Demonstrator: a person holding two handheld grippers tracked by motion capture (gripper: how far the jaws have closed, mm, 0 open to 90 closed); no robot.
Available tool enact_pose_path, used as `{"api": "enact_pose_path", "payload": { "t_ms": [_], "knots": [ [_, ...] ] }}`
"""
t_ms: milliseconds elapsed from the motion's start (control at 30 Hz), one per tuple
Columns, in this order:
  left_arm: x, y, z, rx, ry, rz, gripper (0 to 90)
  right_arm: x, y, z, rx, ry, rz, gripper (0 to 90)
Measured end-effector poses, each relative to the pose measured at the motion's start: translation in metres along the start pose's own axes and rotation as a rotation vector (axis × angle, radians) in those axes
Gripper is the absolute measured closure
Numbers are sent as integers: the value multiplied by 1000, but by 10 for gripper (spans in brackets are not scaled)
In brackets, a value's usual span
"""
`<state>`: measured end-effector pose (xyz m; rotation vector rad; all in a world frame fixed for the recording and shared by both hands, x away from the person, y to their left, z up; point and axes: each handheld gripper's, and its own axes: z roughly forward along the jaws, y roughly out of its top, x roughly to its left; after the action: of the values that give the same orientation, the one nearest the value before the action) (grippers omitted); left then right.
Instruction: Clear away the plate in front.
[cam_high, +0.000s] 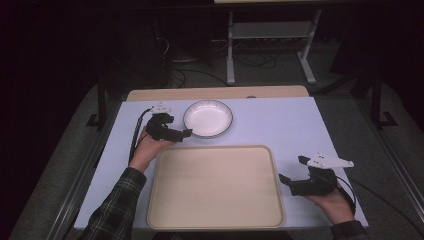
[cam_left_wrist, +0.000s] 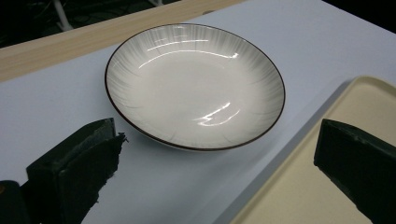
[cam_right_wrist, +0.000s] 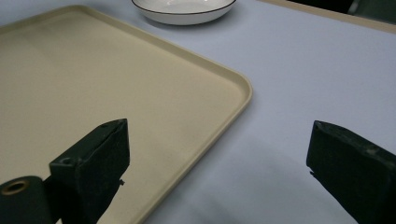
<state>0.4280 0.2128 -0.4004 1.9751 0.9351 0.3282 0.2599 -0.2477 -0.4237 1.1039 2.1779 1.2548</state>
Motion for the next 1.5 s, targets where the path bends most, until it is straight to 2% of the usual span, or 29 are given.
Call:
{"api": "enact_pose_path", "payload": {
  "t_ms": [400, 433, 500, 567, 667, 700, 767, 867, 967, 1100, 1167, 1200, 1233, 1367, 1500],
  "knots": [
    [15, 3, 19, 24, 7, -42, 0, 0, -1, 0, 7, 1, -14, 54],
    [18, 4, 23, 30, 3, -57, 0, 0, -1, 0, 9, 0, -11, 54],
    [19, 4, 25, 37, 4, -59, 0, 0, -1, 0, 9, -1, -10, 54],
    [23, 5, 30, 33, -16, -89, 0, 0, -1, 0, 5, -1, -12, 56],
    [26, 6, 34, 45, -1, -97, 0, 0, -1, 0, 6, 1, -11, 57],
    [28, 6, 35, 37, 3, -115, 3, 0, 0, 0, 5, 1, -8, 57],
    [31, 6, 36, 25, 4, -147, 53, 0, 0, 0, 2, 2, -8, 57],
    [35, 6, 40, 59, 17, -140, 73, 0, 0, 0, -1, 2, -7, 57],
    [40, 6, 45, 82, 21, -159, 135, 0, 1, 0, 2, 4, -9, 57],
    [44, 4, 53, 112, 28, -176, 158, 1, 1, 0, -7, 3, -14, 61],
    [46, 2, 56, 120, 30, -200, 181, 1, 2, 0, -9, 2, -11, 61],
    [47, 1, 58, 120, 30, -226, 219, 1, 1, 0, -8, 2, -12, 61],
    [47, 1, 58, 120, 30, -226, 229, 1, 1, 0, -8, 2, -12, 61],
    [48, -1, 62, 143, 38, -279, 291, 1, 1, -1, -5, 6, -14, 62],
    [49, -2, 64, 164, 42, -308, 336, 1, 1, -1, -6, 6, -11, 62]
  ]
}}
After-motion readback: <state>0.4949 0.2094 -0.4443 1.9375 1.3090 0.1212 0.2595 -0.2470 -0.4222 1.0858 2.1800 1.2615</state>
